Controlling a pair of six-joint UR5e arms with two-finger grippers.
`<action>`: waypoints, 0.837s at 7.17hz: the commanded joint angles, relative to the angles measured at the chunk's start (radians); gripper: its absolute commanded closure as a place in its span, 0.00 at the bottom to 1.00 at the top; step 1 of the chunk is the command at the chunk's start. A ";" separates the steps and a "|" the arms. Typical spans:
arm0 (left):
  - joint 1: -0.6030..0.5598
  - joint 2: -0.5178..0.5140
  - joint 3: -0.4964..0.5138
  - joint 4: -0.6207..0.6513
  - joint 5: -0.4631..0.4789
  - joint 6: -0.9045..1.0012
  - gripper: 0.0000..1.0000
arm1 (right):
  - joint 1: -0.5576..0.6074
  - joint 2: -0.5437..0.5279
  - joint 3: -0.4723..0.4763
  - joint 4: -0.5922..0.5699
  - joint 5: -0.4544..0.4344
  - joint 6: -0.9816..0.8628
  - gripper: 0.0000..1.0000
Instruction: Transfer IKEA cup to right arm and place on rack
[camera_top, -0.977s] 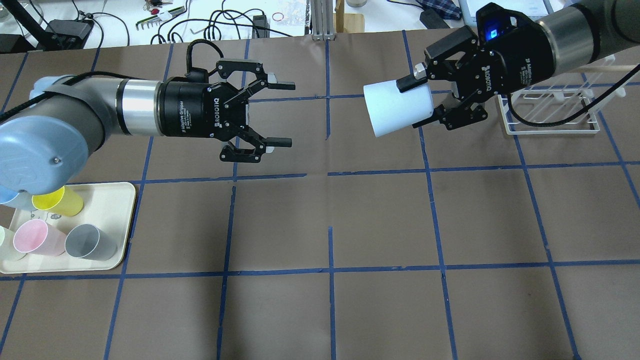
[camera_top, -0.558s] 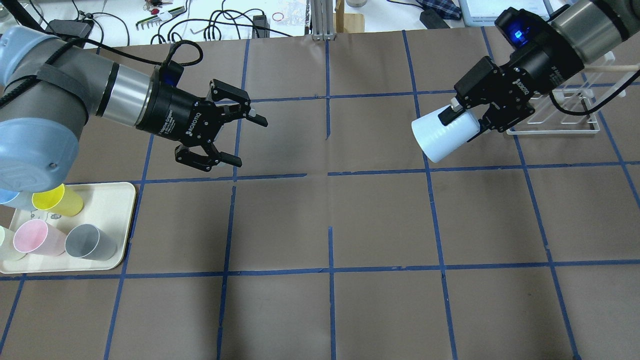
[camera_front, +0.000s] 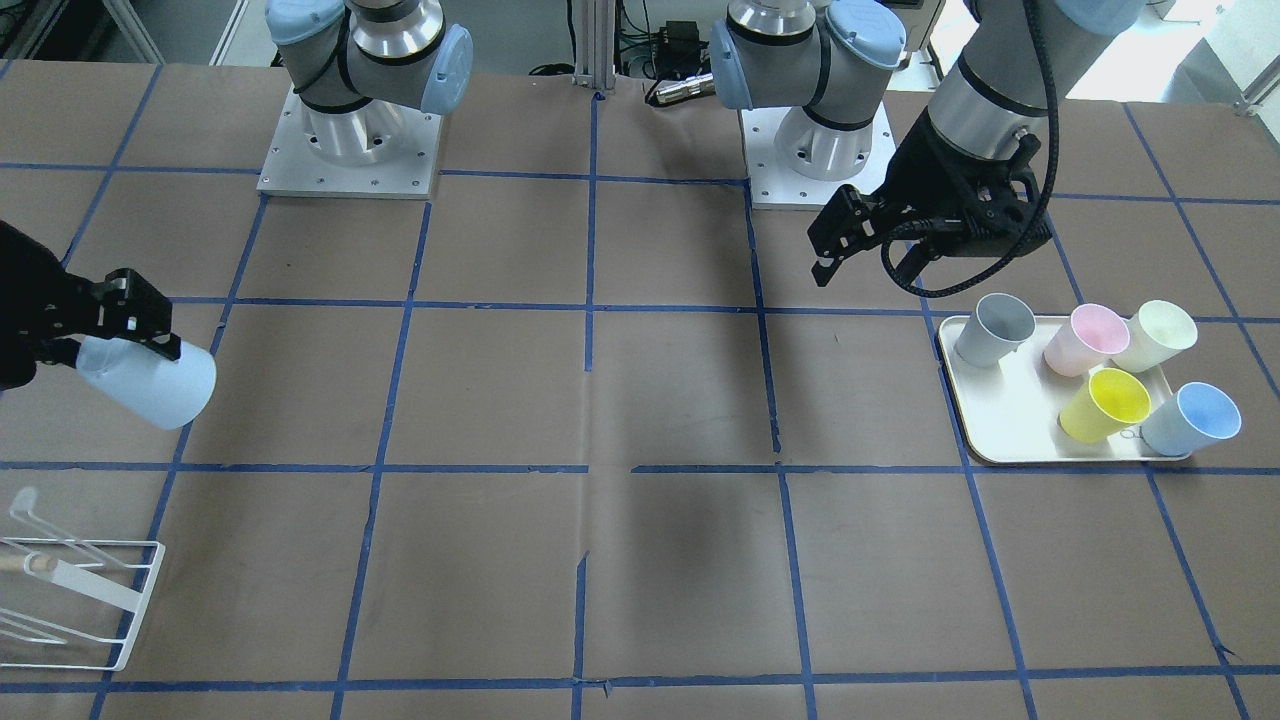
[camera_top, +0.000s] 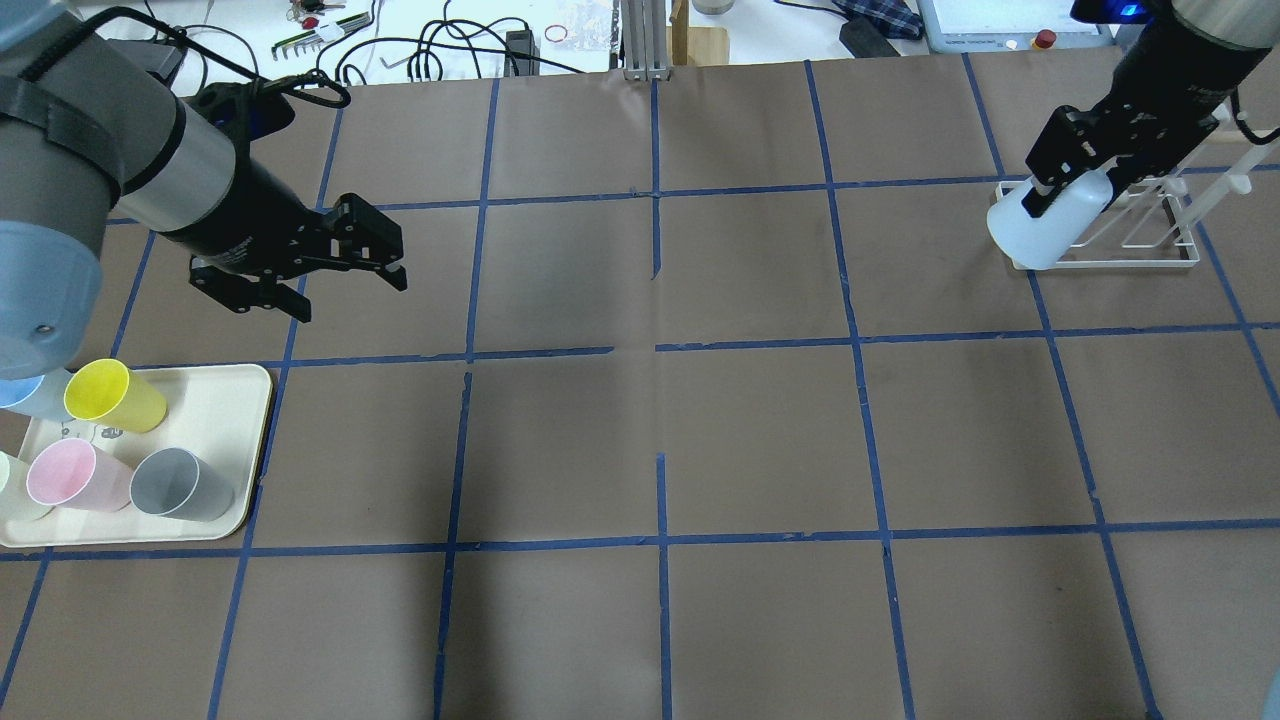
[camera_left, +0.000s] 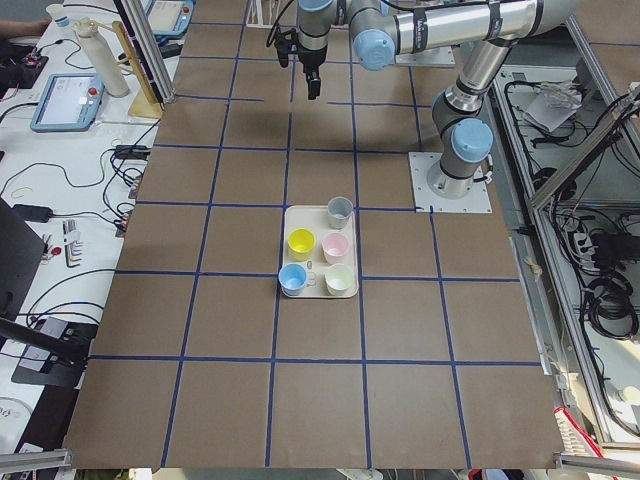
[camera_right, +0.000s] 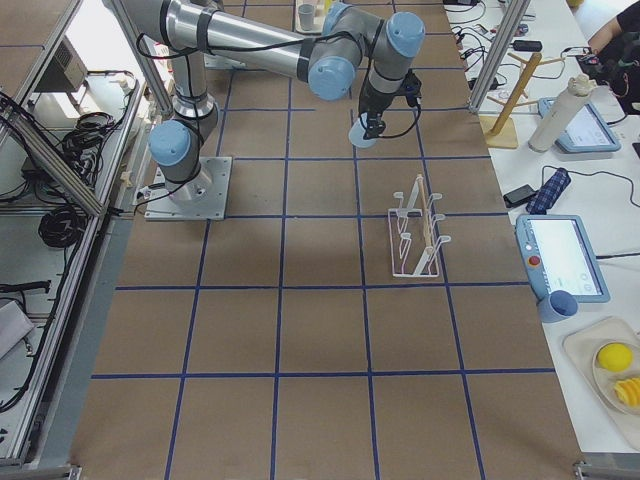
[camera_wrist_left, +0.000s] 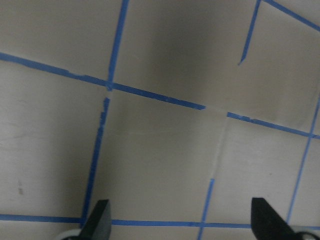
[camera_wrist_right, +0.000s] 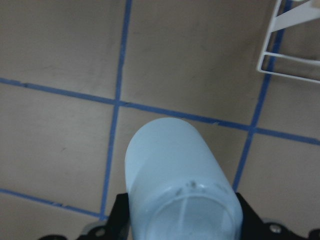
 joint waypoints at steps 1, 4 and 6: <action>-0.018 0.046 0.024 -0.063 0.164 0.036 0.00 | 0.000 0.059 0.000 -0.219 -0.177 -0.015 0.74; -0.079 0.067 0.006 -0.099 0.157 0.097 0.00 | -0.052 0.111 0.007 -0.315 -0.234 -0.057 0.73; -0.082 0.060 0.006 -0.097 0.145 0.113 0.00 | -0.053 0.140 0.009 -0.344 -0.227 -0.062 0.72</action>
